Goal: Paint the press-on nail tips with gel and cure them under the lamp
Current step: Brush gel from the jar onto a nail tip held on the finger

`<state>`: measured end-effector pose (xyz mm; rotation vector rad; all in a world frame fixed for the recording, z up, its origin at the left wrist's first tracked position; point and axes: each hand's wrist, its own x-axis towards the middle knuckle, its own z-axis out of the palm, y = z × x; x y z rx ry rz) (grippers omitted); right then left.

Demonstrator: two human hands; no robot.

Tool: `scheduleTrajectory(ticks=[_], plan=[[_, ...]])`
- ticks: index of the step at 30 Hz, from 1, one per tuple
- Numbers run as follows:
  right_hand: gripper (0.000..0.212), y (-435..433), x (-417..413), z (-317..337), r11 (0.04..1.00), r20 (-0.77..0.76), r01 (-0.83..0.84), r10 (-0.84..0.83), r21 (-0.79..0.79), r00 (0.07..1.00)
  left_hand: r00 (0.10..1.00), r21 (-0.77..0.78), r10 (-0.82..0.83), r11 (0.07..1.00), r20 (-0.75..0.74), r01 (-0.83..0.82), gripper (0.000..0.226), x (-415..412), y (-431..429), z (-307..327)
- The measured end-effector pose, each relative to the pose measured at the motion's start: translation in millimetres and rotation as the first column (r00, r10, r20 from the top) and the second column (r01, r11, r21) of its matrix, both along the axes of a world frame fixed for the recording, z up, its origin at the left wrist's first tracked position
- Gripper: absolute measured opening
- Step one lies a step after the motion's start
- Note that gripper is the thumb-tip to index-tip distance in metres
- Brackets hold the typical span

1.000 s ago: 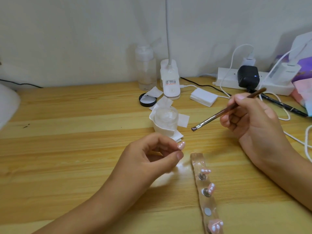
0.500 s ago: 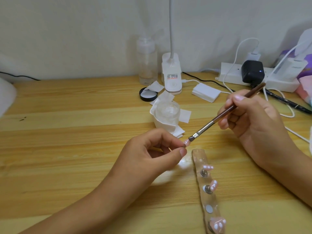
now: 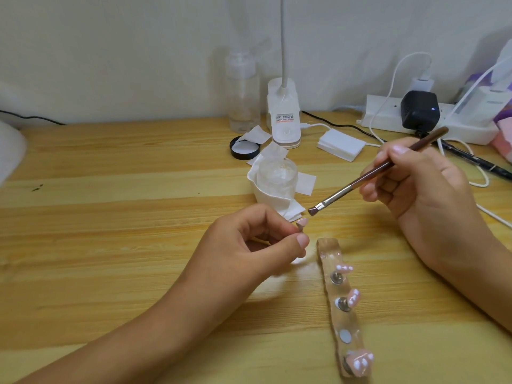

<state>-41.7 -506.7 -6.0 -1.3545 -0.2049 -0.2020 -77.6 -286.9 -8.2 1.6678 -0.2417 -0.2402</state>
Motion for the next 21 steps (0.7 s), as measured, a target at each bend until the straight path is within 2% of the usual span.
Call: scheduleTrajectory(ticks=[6,12,18,21], plan=[[0.018,1.6,-1.3,0.2,0.998,0.019,-0.057,0.057,-0.026,0.998,1.0,-0.017,0.0,1.0,-0.002,0.0,0.006,1.0,-0.1,-0.7],[0.022,0.1,1.0,-1.9,0.997,0.02,0.013,-0.012,-0.077,1.0,1.0,-0.025,-0.016,1.0,0.01,0.016,0.006,1.9,1.0,-3.2],[0.032,0.1,1.2,0.1,1.0,-0.003,0.003,-0.003,0.006,1.0,0.996,-0.001,-0.064,0.998,0.058,0.064,0.006,1.5,1.6,-3.9],[0.029,1.2,-0.5,1.3,1.0,-0.01,-0.016,0.016,0.017,1.0,0.995,0.019,-0.064,0.998,0.081,0.063,0.008,2.2,1.1,-4.1]])
